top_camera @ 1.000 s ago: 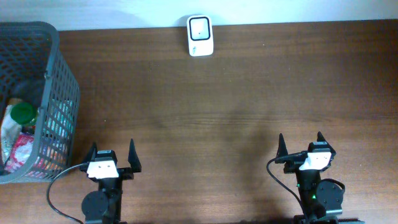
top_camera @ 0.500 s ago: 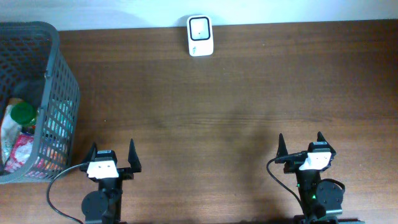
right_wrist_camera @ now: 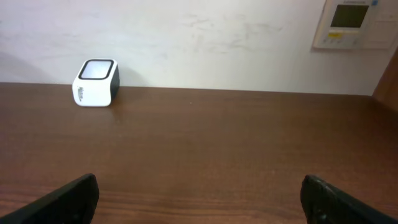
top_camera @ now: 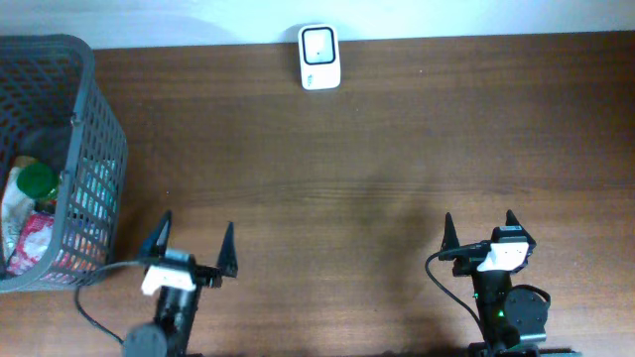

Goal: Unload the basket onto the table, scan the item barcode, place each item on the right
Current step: 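Move the left gripper toward the grey basket, then grasp the red-and-purple tissue pack inside the basket with the left gripper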

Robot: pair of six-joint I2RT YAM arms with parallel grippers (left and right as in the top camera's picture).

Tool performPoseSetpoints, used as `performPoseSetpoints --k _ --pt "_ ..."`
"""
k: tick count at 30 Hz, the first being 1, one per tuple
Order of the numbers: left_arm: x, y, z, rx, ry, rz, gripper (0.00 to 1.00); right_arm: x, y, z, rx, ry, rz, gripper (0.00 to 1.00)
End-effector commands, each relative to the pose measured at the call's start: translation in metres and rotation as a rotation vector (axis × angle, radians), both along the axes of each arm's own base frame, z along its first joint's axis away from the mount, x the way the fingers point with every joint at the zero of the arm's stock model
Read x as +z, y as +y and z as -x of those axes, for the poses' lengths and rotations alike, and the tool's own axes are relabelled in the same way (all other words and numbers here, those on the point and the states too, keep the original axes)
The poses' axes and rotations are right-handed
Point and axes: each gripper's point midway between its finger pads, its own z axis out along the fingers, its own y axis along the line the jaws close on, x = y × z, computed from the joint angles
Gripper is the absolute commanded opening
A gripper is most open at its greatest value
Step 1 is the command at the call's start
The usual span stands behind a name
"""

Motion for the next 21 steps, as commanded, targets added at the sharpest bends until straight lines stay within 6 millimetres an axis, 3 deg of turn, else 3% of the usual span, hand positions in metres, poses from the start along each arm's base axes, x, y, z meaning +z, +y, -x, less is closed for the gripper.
performPoseSetpoints --k 1,2,3,5,8,9,11,13,14,15,16,18,21 --pt "0.069 -0.021 0.035 -0.115 -0.289 -0.051 0.99 -0.004 -0.004 0.000 -0.019 0.006 -0.004 0.99" --pt "0.094 -0.014 0.043 -0.072 -0.346 -0.037 0.99 -0.004 -0.004 0.000 -0.019 0.006 -0.004 0.99" --pt "0.134 -0.002 0.054 0.000 -0.393 -0.014 0.99 -0.004 -0.004 0.000 -0.019 0.006 -0.004 0.99" --pt "0.178 0.013 0.051 0.092 -0.302 -0.002 0.99 -0.004 -0.004 0.000 -0.019 0.006 -0.004 0.99" --pt "0.217 -0.020 0.037 -0.085 -0.125 -0.125 0.99 -0.004 -0.004 0.000 -0.019 0.006 -0.004 0.99" --pt "0.229 -0.013 0.033 -0.045 -0.138 -0.116 0.99 -0.004 -0.004 0.000 -0.019 0.006 -0.004 0.98" --pt "0.265 0.020 0.012 0.131 -0.057 -0.017 0.99 -0.004 -0.004 0.000 -0.019 0.006 -0.004 0.99" --pt "0.272 0.020 -0.016 0.134 0.206 -0.113 0.99 -0.004 -0.004 0.000 -0.019 0.006 -0.004 0.99" --pt "0.260 0.010 -0.032 0.058 0.409 -0.138 0.99 -0.004 -0.004 0.000 -0.019 0.006 -0.004 0.99" --pt "0.260 0.024 -0.047 0.135 0.476 -0.134 0.99 -0.004 -0.004 0.000 -0.019 0.006 -0.004 0.99" --pt "0.260 0.059 -0.066 0.345 0.576 0.008 0.99 -0.004 -0.004 0.000 -0.019 0.006 -0.004 0.98" --pt "0.259 0.084 -0.077 0.488 0.661 0.068 0.99 -0.004 -0.004 0.000 -0.019 0.006 -0.004 0.99" --pt "0.233 0.177 -0.086 0.774 0.804 0.399 0.99 -0.004 -0.004 0.000 -0.019 0.006 -0.004 0.99"
